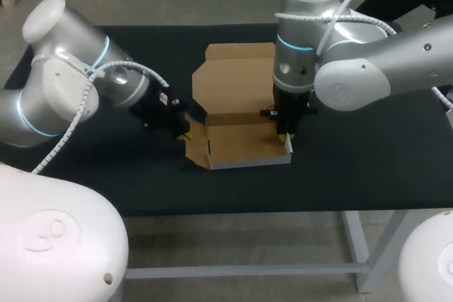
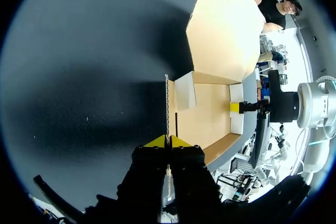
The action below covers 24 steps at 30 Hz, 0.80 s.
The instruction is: Assemble the packaging by folding the flat box into shape, placing the metal phone stand inside, and closing the box properly
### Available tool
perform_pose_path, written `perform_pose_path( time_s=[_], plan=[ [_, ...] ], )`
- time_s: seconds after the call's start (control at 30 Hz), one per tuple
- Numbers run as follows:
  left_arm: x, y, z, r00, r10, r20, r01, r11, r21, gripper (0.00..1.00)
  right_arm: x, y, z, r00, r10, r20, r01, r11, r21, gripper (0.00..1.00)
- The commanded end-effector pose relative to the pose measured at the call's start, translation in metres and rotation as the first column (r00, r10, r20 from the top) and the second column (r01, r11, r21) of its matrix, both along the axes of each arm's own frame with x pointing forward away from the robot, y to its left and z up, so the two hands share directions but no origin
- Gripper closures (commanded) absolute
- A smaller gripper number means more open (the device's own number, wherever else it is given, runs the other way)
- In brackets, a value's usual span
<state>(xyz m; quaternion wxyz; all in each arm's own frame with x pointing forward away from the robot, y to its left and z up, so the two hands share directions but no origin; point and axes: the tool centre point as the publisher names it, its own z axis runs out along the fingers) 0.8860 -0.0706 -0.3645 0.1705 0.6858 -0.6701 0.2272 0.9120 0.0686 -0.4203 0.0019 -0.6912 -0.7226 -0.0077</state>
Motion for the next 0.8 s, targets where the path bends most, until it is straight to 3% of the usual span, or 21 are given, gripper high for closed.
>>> perform_pose_path(
  time_s=[0.03,0.5,0.8],
  plan=[
    [0.007,-0.008,0.006,1.000,0.003,-0.029,0.002,0.989,0.148,1.00,0.001,0.002,0.001,1.000,0.000,-0.004,0.000,1.000,-0.002,1.00],
    [0.015,-0.024,0.013,0.999,-0.016,-0.052,0.028,0.971,0.236,1.00,0.001,0.002,0.001,1.000,0.000,-0.004,0.000,1.000,-0.002,1.00],
    [0.006,-0.035,0.018,0.998,-0.036,-0.049,0.048,0.961,0.271,0.98,0.001,0.002,0.001,1.000,0.000,-0.004,0.000,1.000,-0.002,1.00]
  ],
)
